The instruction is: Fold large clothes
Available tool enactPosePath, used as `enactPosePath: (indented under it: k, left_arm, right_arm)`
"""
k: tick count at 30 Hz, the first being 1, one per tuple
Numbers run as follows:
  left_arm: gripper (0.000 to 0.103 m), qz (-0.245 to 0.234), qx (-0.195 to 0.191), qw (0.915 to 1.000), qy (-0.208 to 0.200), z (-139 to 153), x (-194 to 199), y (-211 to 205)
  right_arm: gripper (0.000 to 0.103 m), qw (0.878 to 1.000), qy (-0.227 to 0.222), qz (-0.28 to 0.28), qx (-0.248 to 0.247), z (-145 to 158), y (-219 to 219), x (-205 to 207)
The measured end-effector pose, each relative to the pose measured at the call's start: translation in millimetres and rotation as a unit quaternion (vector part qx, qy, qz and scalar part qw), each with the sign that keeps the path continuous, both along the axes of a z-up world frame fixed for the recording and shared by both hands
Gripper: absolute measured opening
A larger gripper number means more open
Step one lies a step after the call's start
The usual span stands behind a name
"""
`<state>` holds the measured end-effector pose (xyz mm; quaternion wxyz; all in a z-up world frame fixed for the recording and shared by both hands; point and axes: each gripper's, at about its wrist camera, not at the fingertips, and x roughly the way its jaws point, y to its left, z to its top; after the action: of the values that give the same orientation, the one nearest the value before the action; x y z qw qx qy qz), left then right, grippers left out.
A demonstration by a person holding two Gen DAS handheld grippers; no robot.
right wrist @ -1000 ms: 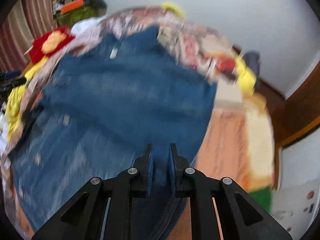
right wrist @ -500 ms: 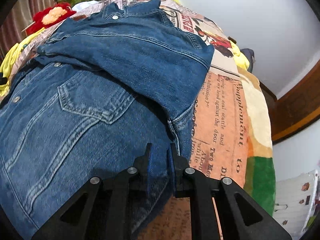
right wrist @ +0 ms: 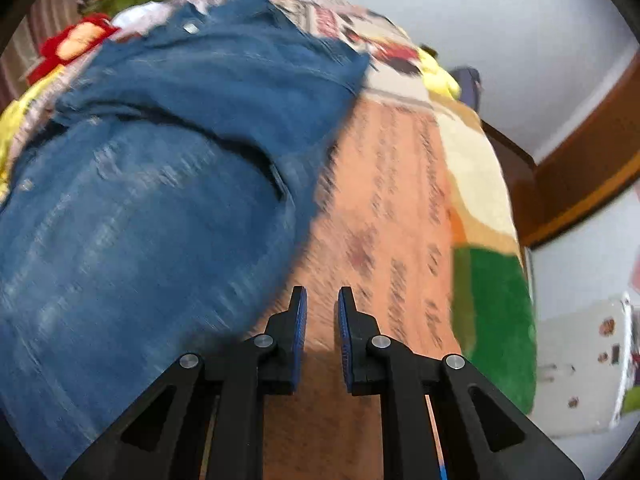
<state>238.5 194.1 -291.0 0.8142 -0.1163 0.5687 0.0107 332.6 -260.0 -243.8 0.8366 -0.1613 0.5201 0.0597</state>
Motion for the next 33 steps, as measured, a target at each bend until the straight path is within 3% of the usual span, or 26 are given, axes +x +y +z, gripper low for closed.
enactPosePath:
  k: [2,3,4,5,7,9,13,15,18,20,21,22,25,29,31,33]
  left_arm:
    - [0.069,0.003,-0.016,0.9999,0.002,-5.6,-3.1,-2.9]
    - [0.061,0.01,-0.034,0.9994,0.001,-7.4,-4.9,-2.4]
    - [0.051,0.014,-0.053,0.9985,0.0,-7.6,-5.7,-1.8]
    - [0.049,0.016,-0.06,0.9981,0.0,-6.4,-5.7,-1.9]
    - [0.04,0.015,-0.047,0.9988,-0.004,-3.2,-8.6,-5.0]
    - [0.037,0.01,-0.032,0.9994,-0.008,0.0,-11.6,-10.0]
    - [0.029,0.008,-0.019,0.9997,-0.015,6.1,-16.5,-15.7]
    - [0.021,0.01,-0.015,0.9996,-0.021,10.0,-19.8,-17.1]
    - [0.018,0.012,-0.011,0.9993,-0.035,20.0,-23.8,-16.5]
    - [0.018,0.013,-0.001,0.9989,-0.046,27.8,-27.7,-15.8]
    - [0.018,0.012,0.002,0.9987,-0.049,30.7,-29.3,-16.2]
    - [0.018,0.012,0.003,0.9985,-0.054,30.9,-30.3,-16.4]
    - [0.018,0.019,-0.009,0.9981,-0.058,34.8,-31.1,-15.1]
    - [0.017,0.027,-0.031,0.9972,-0.063,37.4,-29.3,-9.9]
    - [0.016,0.027,-0.033,0.9967,-0.07,42.9,-28.6,-12.1]
    - [0.016,0.022,-0.03,0.9962,-0.079,50.5,-28.0,-15.2]
  right_arm:
    - [0.01,1.0,-0.001,-0.02,0.012,1.9,-12.5,-5.2]
    - [0.01,0.999,0.006,-0.034,0.025,5.0,-18.6,-6.0]
    - [0.011,0.997,0.018,-0.055,0.054,11.6,-27.7,-7.0]
    - [0.01,0.994,0.026,-0.065,0.083,18.0,-33.4,-8.1]
    - [0.011,0.986,0.033,-0.071,0.148,34.1,-39.7,-14.3]
    - [0.011,0.982,0.022,-0.053,0.181,51.9,-33.6,-25.7]
    - [0.011,0.983,0.041,-0.013,0.181,49.2,0.9,-37.8]
    - [0.01,0.989,0.065,-0.005,0.136,26.2,18.7,-39.4]
    - [0.012,0.989,0.046,-0.015,0.14,17.0,18.5,-45.8]
    - [0.039,0.99,0.041,-0.028,0.133,17.5,13.1,-47.1]
    - [0.07,0.993,0.028,-0.035,0.106,17.1,10.5,-47.1]
    - [0.085,0.996,0.011,-0.039,0.08,15.6,6.7,-47.1]
    - [0.085,0.989,0.036,-0.064,0.13,11.1,-19.1,-43.3]
    - [0.082,0.972,0.05,-0.084,0.215,29.4,-36.8,-49.5]
    - [0.08,0.963,0.061,-0.08,0.25,36.0,-33.8,-53.7]
    - [0.075,0.963,0.067,-0.067,0.254,38.3,-18.5,-55.8]
